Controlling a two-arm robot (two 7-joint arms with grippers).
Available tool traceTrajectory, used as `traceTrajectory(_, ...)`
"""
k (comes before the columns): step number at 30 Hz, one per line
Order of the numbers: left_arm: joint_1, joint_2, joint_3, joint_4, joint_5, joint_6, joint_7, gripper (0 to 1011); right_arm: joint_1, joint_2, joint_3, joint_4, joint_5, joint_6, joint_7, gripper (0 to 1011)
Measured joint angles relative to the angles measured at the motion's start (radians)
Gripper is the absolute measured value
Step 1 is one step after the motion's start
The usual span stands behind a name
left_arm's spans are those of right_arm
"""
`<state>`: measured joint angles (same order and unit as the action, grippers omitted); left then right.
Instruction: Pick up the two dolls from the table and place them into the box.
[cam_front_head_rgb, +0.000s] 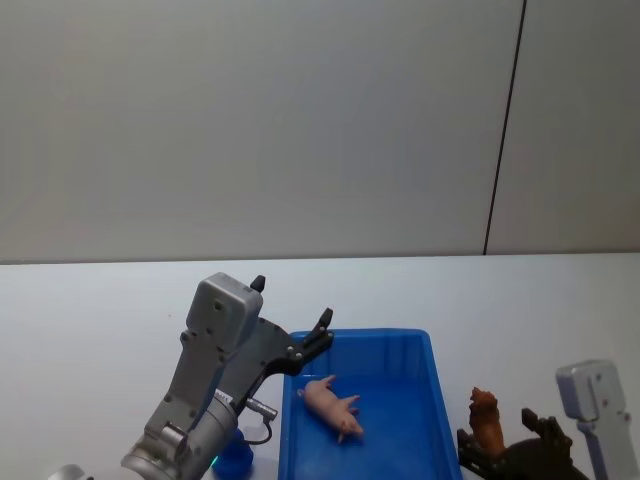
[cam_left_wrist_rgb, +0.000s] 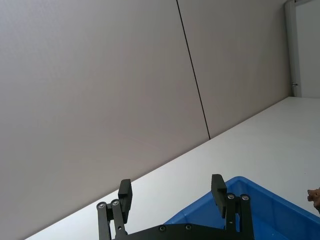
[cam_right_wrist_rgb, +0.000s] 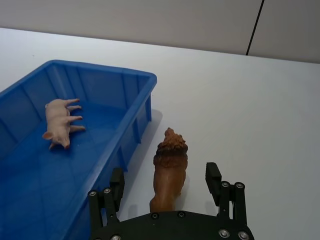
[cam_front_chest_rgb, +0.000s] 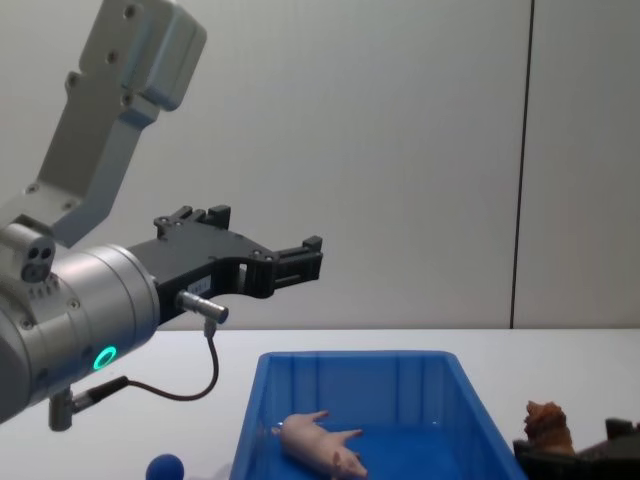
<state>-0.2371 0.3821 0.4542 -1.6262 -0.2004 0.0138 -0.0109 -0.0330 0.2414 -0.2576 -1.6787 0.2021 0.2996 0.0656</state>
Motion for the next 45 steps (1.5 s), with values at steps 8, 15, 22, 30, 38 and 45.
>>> traceTrajectory(8,0.000,0.000,0.000,0.000,0.000,0.000,0.000,1001,-0.004,-0.005,-0.004,0.019,-0.002,0.006,0.000,879)
traceTrajectory(15,0.000,0.000,0.000,0.000,0.000,0.000,0.000,1001,-0.002,-0.013,-0.007,0.039,-0.005,0.008,0.001,678)
traceTrajectory(22,0.000,0.000,0.000,0.000,0.000,0.000,0.000,1001,0.001,-0.020,-0.009,0.055,-0.009,0.009,-0.001,444)
traceTrajectory(30,0.000,0.000,0.000,0.000,0.000,0.000,0.000,1001,0.002,-0.024,-0.009,0.059,-0.018,-0.001,-0.010,286)
traceTrajectory(38,0.000,0.000,0.000,0.000,0.000,0.000,0.000,1001,0.004,-0.023,-0.006,0.035,-0.036,-0.027,-0.016,286)
traceTrajectory(45,0.000,0.000,0.000,0.000,0.000,0.000,0.000,1001,0.015,-0.022,-0.001,-0.007,-0.051,-0.061,-0.003,286)
